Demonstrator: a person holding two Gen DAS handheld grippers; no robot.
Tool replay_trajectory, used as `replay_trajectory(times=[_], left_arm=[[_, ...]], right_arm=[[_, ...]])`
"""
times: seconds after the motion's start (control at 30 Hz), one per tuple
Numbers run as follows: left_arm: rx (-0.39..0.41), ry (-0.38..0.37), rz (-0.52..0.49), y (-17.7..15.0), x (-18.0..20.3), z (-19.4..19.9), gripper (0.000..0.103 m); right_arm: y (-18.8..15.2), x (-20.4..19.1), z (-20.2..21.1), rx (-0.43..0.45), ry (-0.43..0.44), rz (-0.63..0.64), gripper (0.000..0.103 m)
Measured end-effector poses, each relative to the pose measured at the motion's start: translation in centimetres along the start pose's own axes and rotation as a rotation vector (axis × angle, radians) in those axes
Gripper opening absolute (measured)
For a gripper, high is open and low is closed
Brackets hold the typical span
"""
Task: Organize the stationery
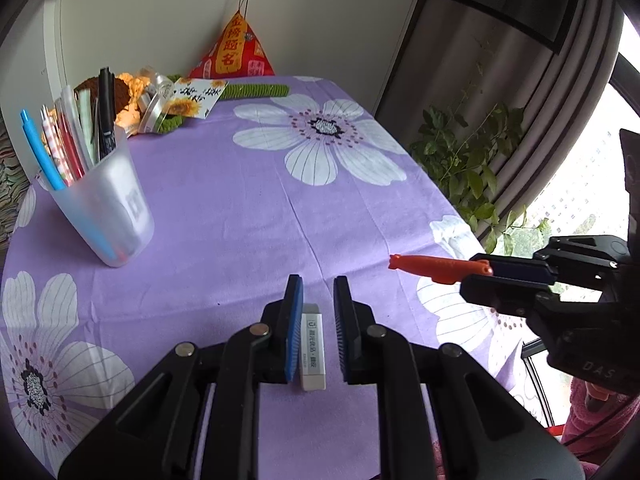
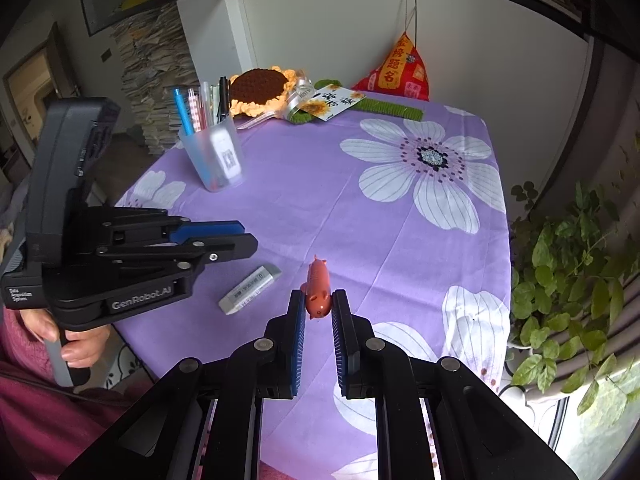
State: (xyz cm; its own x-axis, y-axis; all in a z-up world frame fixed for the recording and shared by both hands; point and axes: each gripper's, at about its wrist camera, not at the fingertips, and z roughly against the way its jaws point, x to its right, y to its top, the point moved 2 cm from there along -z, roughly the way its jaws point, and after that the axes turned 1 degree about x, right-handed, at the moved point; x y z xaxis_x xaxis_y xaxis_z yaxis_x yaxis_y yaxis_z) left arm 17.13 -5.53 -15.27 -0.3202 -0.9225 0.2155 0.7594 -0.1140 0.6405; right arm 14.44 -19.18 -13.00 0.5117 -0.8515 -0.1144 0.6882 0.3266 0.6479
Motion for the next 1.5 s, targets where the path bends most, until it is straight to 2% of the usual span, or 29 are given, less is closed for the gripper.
replay_trajectory(times=[0.13,0.2,0.27,0.37,0.5,0.57,0.6,0.67,0.97,1.5], left_arm=[[-0.01,0.006,0.005,-0.4,-0.4,-0.1,0.013],[-0.035,0.009,0.012,-1.0,-0.7,-0.6,0.016],[-0.058,0.02,0.01,-2.1,-0.7,-1.0,0.026],[-0.109,0.032,-0.024,-3.8,-0.1,-1.8,0.029],[-0.147,0.046,-0.043,-5.0,0.4,-2.6,0.029],[-0.134,0.06,-0.051,-5.2,0.4,-2.7,0.022],[-0.138,0.062,-0.054,-5.1,0.4,-2.7,0.014],[-0.14,0.061,-0.044,-4.9,0.2,-2.7,0.014],[-0.026,0.061,-0.041,-2.4,0.0,0.8,0.014],[0.079,0.099,-0.021,-0.3,-1.4,4.2,0.014]], right_arm=[[-0.1,0.1,-0.1,-0.002,-0.004,-0.008,0.014],[-0.3,0.2,-0.1,-0.005,-0.006,-0.012,0.014],[-0.4,0.3,-0.1,-0.009,-0.012,-0.013,0.014],[-0.6,0.4,-0.1,-0.011,-0.01,-0.02,0.014],[-0.6,0.5,-0.3,-0.013,-0.004,-0.033,0.014],[-0.7,0.3,-0.4,-0.012,0.0,-0.035,0.014],[-0.7,0.3,-0.4,-0.012,0.002,-0.034,0.014],[-0.8,0.3,-0.3,-0.011,0.004,-0.035,0.014],[-0.7,0.5,0.1,0.011,0.007,-0.047,0.014],[-0.4,0.1,0.4,0.019,0.009,-0.043,0.014]])
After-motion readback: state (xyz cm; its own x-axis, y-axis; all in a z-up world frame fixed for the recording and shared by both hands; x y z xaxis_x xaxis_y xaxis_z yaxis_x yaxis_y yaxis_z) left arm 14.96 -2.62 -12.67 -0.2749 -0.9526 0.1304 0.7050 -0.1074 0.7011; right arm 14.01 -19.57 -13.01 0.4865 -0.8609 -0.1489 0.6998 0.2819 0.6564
